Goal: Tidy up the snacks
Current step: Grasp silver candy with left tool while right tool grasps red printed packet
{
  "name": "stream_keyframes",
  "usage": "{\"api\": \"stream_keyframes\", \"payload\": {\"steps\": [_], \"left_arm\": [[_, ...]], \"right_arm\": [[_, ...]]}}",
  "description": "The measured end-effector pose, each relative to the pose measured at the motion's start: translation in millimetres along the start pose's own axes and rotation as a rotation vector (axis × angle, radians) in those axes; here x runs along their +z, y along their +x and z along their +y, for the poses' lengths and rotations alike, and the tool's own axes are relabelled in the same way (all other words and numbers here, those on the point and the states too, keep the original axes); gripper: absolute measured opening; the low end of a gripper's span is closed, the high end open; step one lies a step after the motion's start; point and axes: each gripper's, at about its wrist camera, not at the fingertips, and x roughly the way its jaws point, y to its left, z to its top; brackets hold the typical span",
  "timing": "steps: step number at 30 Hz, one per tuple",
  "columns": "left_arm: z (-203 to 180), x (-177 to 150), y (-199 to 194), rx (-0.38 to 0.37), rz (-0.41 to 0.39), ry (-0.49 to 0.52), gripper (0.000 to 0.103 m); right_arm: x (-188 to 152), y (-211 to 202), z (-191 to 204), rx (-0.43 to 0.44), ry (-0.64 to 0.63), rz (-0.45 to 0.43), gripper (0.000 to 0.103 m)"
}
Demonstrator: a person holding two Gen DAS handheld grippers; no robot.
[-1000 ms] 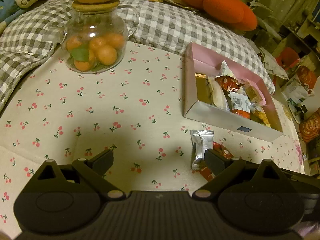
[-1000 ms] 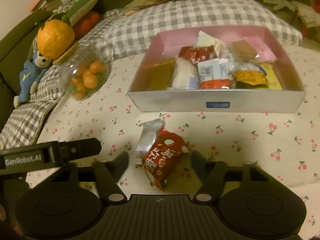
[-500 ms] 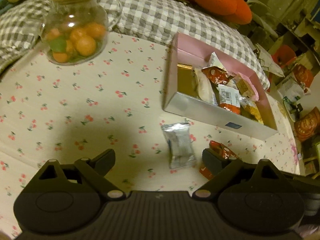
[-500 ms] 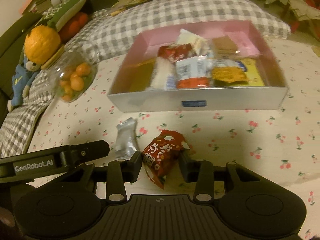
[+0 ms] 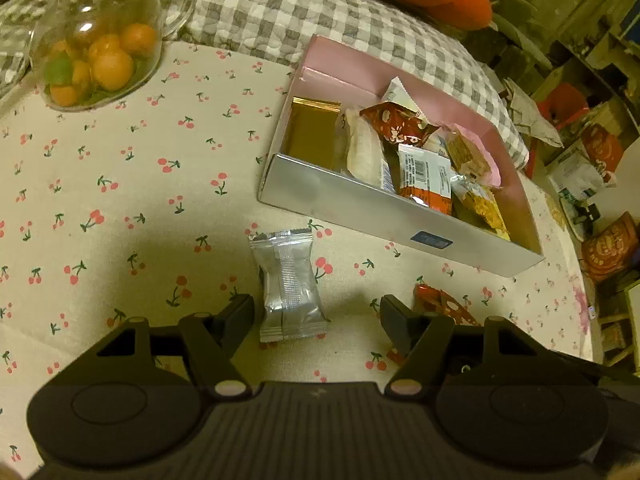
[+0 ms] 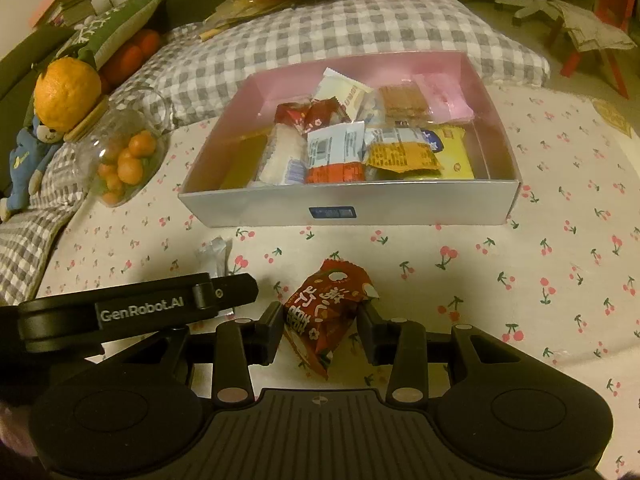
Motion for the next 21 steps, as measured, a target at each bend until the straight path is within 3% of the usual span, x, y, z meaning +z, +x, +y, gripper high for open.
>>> {"api": "stream_keyframes", "payload": {"steps": [10,13,15,21], "left_arm": [[-2,-3,0,0.038,-0.027,0.037,0.055],[-7,-6,1,0.074,-0.043,0.09,0.047],[-12,-9,1,0.117,-0.053,0.147,0.034],[-5,-9,-2,0.107,-0.048,0.148,0.032]], "right_arm": [[-2,0,0,-0.001,-0.013,0.005,0.039],[-3,-1,1,-0.002,-0.018,0.006,0.039],[-3,-2,1,-0.005,-0.024,0.007,0.039],[-4,-6,-3,-0.003,-0.017,0.009,0.039]]}}
